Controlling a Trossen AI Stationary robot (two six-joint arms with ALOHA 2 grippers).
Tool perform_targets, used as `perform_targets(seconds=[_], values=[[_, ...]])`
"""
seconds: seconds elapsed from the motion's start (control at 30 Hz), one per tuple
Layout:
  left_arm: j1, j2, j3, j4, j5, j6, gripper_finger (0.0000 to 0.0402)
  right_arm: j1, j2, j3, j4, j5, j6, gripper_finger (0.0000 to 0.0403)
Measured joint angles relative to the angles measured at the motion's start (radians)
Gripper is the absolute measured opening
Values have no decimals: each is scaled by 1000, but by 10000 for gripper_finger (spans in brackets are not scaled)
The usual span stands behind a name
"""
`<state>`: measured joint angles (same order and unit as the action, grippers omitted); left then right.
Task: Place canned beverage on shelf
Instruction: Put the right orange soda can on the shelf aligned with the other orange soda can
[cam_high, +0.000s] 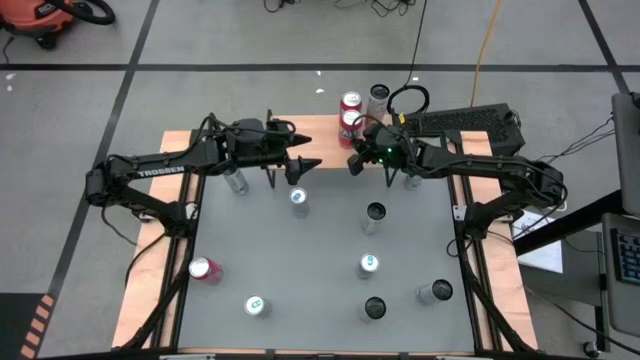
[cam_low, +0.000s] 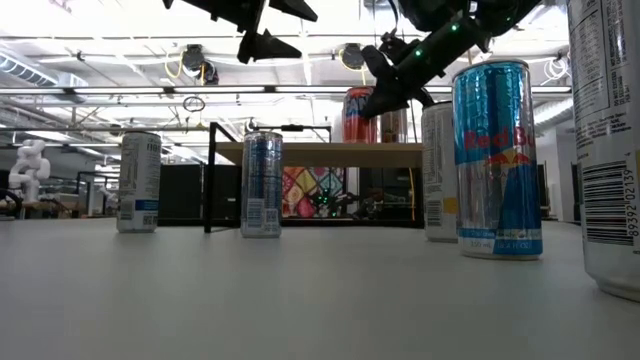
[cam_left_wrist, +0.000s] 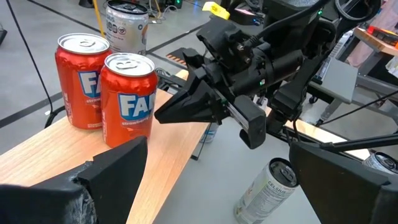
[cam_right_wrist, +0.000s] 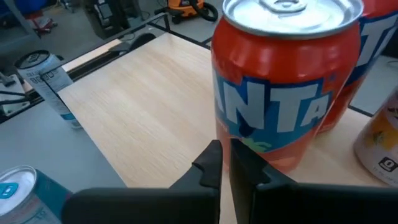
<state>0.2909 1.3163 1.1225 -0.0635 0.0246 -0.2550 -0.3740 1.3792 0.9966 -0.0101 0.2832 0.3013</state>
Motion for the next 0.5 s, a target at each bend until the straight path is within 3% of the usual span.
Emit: perform_targets(seconds=[0.5], values=[[0,0,0,0,-3,0,393,-5,5,0,50,1,-18,0]])
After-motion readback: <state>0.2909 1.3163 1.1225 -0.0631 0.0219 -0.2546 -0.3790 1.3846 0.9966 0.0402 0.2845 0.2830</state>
